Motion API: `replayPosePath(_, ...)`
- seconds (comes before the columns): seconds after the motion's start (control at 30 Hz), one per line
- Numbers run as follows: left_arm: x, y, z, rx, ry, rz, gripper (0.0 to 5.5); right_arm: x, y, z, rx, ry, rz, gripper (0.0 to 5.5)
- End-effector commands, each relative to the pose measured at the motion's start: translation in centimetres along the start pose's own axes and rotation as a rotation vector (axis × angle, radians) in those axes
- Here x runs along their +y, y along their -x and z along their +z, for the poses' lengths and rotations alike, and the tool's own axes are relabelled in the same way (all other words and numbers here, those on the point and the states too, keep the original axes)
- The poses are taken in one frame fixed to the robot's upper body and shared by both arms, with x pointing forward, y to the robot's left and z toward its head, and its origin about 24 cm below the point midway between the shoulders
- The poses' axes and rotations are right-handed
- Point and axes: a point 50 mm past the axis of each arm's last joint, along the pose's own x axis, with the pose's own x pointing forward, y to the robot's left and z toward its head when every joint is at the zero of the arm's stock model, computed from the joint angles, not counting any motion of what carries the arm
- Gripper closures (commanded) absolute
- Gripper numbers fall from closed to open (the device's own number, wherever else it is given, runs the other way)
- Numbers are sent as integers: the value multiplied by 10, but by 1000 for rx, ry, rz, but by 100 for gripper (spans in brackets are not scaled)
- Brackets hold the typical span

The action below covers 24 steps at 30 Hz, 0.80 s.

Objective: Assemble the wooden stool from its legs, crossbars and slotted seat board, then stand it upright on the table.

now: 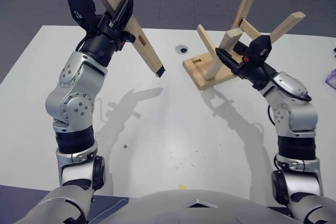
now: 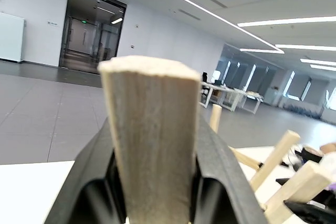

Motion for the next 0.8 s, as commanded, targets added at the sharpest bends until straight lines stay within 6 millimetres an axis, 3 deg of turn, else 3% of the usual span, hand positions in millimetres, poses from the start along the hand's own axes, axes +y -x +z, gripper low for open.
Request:
replayPosePath(0.03, -1, -5, 3, 44, -6, -76, 446, 11, 13, -10, 25, -151, 188, 337)
replayPosePath(0.17, -1, -11, 0, 44, 51, -75, 446, 15, 22, -10, 27, -226, 264, 337)
replayPosePath(0.4, 4, -21, -27, 108, 115, -29, 446, 26, 26, -8, 19, -293, 337, 337)
replayPosePath(0.6, 6, -40, -45, 147, 93, 2, 446, 49, 21, -20, 104, -111, 390, 337)
replayPosePath(0.8, -2, -39, -54, 156, 107, -22, 446, 65, 22, -41, 140, -60, 386, 338)
